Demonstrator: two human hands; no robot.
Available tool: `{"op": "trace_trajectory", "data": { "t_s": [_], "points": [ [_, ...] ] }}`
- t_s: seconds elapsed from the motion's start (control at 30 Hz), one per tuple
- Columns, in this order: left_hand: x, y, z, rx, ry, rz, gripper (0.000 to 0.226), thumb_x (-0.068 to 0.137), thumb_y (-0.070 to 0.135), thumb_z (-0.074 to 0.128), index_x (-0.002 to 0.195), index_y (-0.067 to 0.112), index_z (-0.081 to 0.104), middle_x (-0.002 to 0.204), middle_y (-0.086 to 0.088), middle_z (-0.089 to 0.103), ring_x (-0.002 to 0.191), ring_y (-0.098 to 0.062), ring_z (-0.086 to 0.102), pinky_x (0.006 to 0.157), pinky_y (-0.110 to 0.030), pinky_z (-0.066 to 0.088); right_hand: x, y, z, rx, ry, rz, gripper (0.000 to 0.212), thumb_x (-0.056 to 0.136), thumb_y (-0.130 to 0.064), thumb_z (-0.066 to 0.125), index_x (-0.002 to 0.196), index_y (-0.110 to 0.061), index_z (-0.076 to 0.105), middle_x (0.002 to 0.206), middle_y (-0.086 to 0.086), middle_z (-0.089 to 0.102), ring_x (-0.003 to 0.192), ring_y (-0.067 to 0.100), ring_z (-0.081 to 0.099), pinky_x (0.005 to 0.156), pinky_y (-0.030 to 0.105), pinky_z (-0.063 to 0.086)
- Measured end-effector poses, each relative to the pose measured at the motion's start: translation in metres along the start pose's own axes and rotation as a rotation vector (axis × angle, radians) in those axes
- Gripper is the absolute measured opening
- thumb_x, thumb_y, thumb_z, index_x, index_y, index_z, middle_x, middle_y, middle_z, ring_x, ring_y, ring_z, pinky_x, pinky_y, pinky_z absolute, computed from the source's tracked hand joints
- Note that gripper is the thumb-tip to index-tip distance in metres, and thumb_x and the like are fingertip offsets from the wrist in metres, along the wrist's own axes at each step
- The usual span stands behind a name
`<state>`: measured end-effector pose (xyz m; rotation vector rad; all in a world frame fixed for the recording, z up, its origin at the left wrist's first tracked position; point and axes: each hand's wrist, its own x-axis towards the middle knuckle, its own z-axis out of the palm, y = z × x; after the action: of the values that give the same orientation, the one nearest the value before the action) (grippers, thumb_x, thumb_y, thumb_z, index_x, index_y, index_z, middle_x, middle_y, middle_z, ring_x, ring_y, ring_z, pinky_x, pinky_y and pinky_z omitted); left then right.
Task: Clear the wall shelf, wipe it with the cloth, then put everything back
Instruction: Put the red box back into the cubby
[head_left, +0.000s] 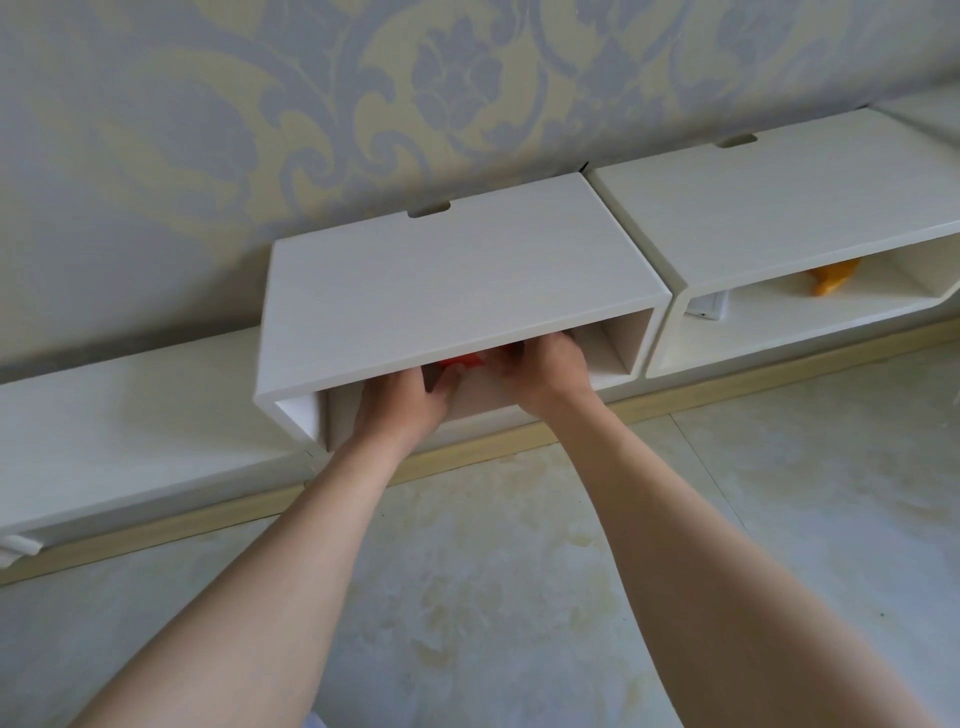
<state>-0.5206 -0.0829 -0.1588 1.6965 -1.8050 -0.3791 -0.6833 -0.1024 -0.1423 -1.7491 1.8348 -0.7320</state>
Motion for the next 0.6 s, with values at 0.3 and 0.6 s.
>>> {"op": "trace_trajectory", "data": {
  "t_s": [0.3,0.6],
  "points": [
    [-0.013,0.005,-0.012,0.124,-0.149,-0.196,0.057,0.096,0.039,0.055,0.146,0.015,0.039,0.142,-0.008,0.053,0.13,-0.031,0.05,0.103,-0.033,0.04,-0.017,0.008,-0.013,0.369,0.017,0.033,0.019,0.089,-0.01,0.062,0.078,-0.022,0.053,0.077,-0.006,0.058,0.073,0.016,0.051,0.073,0.028,0.046],
    [-0.084,0.017,-0.063,0.126,-0.149,0.043,0.052,0.099,0.026,0.057,0.147,0.009,0.045,0.152,-0.003,0.046,0.139,-0.014,0.042,0.108,-0.011,0.021,-0.087,0.004,0.006,0.407,0.157,-0.128,0.018,0.09,-0.005,0.058,0.099,-0.014,0.071,0.089,-0.007,0.069,0.08,0.007,0.063,0.074,0.016,0.046]
  ]
}}
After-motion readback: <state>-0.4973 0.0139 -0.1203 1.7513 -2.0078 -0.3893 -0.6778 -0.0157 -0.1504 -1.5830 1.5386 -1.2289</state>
